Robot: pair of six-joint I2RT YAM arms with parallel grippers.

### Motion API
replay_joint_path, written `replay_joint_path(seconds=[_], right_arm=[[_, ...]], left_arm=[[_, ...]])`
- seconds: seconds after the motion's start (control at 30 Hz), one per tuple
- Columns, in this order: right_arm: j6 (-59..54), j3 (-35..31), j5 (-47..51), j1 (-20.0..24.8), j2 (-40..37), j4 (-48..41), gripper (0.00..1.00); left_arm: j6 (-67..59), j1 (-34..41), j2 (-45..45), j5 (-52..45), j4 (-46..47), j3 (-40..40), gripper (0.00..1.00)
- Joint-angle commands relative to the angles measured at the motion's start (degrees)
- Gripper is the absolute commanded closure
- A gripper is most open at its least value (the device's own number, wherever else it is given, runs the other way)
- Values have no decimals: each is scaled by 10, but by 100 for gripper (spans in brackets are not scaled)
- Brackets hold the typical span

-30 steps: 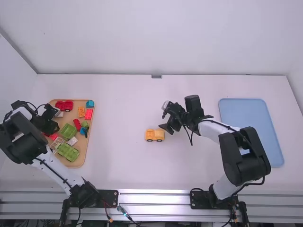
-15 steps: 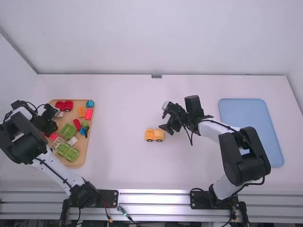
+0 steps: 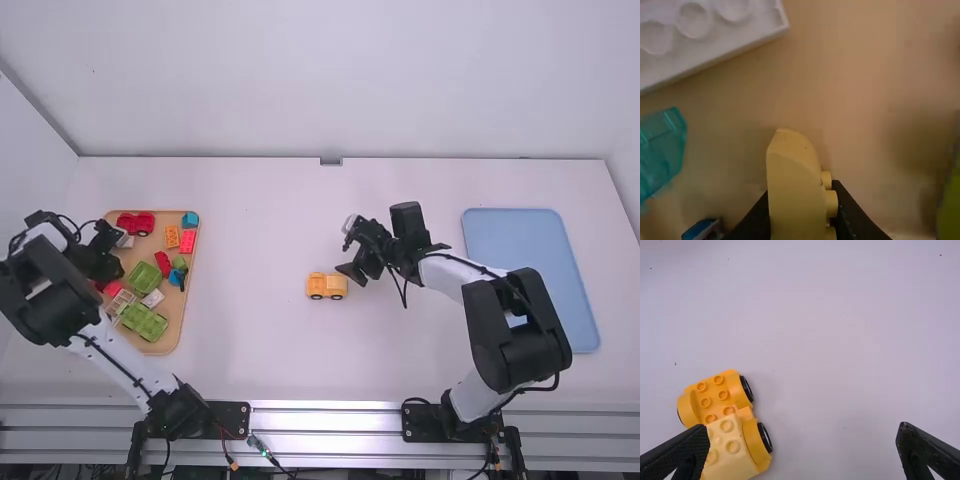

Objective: Assemble lego blocks to make yellow taxi

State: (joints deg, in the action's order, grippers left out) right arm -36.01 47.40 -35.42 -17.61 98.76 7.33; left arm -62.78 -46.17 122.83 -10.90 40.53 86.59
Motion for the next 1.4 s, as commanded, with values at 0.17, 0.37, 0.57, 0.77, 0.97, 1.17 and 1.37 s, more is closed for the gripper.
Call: replay_joint_path(seconds=[0.17, 0.37, 0.57, 0.77, 0.97, 1.17, 1.37], right_arm=[[3, 16, -6, 0, -4, 2, 1], [82, 16, -8, -1, -4, 57, 1], [151, 16, -70, 0, -4, 150, 1], [257, 16, -82, 0, -4, 258, 1], [316, 16, -77, 2, -4, 322, 1], [367, 16, -74, 12, -4, 371, 1], [415, 16, -67, 7, -4, 412, 1]], left_arm=[[47, 34, 3, -2, 80, 90, 81], [106, 62, -25, -19, 94, 118, 87], [107, 98, -85, -117, 69, 95, 94], [136, 174, -161, -105, -16, 27, 97], [162, 272, -230, -102, -126, -61, 98], [263, 393, -287, -54, -258, -163, 98], [355, 529, -291, -46, -385, -245, 98]])
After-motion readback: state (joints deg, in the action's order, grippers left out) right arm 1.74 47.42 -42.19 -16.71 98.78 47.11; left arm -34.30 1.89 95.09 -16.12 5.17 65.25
